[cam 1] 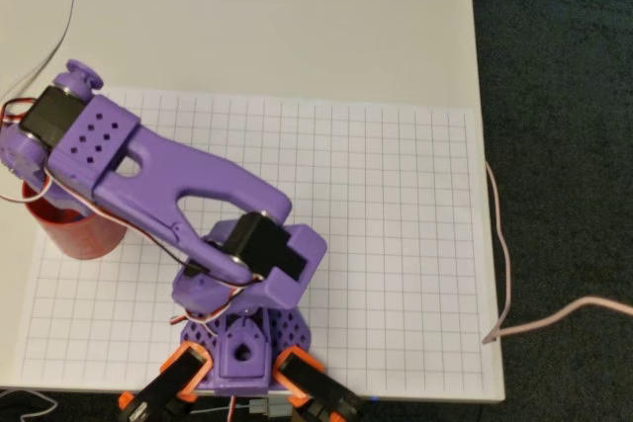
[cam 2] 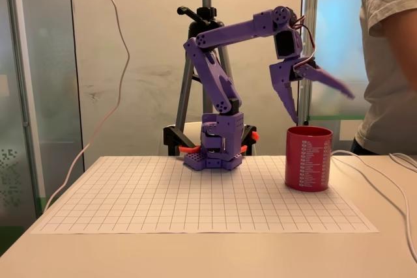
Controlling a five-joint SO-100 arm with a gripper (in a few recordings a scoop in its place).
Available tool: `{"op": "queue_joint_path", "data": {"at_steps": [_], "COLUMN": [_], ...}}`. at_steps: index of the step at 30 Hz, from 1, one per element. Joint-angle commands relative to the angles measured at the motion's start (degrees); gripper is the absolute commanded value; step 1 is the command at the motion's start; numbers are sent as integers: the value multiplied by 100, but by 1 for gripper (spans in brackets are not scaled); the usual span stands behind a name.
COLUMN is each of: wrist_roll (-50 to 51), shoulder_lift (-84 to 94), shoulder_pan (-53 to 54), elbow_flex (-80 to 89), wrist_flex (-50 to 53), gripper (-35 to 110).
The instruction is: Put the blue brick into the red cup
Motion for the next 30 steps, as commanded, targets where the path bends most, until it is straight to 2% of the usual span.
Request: {"op": "queue_joint_path", "data": {"at_steps": [1, 4, 5, 7, 17, 20, 23, 30], "wrist_roll": [18, 9, 0, 79, 158, 97, 62, 141], "shoulder_lift": [202, 211, 211, 211, 343, 448, 562, 1063], "shoulder_pan": [-53, -62, -62, -18, 193, 554, 1477, 4403], "elbow_flex": [-18, 9, 9, -53, 9, 167, 343, 343], "wrist_flex": [53, 70, 70, 9, -211, -483, -1028, -2188], "gripper": [66, 65, 56, 0, 0, 0, 0, 0]}}
